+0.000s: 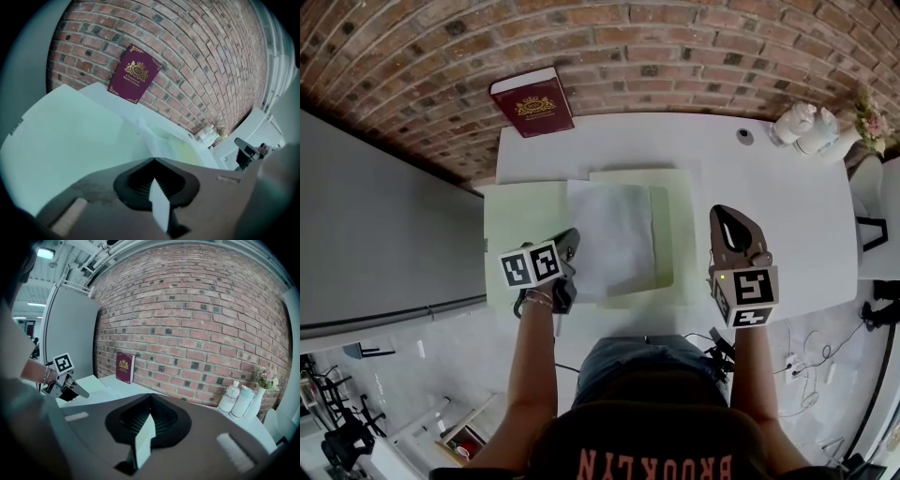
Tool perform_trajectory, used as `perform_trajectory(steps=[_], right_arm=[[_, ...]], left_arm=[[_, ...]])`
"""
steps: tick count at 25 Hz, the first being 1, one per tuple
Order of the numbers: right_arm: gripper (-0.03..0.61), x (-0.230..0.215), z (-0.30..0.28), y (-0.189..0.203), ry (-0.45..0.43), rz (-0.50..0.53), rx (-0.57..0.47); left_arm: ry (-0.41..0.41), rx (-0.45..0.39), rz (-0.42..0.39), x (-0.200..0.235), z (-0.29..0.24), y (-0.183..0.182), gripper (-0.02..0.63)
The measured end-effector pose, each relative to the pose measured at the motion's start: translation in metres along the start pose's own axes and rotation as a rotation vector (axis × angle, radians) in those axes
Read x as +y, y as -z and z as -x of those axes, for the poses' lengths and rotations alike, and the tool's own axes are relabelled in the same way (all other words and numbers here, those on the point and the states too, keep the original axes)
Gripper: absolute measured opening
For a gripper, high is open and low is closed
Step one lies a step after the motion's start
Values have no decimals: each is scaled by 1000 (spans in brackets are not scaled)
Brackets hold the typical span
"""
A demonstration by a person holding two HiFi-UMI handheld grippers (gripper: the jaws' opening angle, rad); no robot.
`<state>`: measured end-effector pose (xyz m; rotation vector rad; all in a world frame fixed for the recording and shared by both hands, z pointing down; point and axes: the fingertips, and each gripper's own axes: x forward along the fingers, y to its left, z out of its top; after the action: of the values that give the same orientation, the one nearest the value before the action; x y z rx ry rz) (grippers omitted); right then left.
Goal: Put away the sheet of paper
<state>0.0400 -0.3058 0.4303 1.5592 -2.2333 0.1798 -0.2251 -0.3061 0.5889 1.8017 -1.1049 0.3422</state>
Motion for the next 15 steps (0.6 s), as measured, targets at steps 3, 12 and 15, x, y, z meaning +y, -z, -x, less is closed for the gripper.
perform_trajectory(steps=[3,12,15], right_arm=[[2,-6,2,0,8,-3,-9],[2,-20,6,6,17,-17,-7],[2,-22,7,8,17,-20,-5]], left_arm=[[6,3,18,-6,-7,2,2],[11,19,13,-22,-24,9,2],[16,31,6,-28,-30,12,2]])
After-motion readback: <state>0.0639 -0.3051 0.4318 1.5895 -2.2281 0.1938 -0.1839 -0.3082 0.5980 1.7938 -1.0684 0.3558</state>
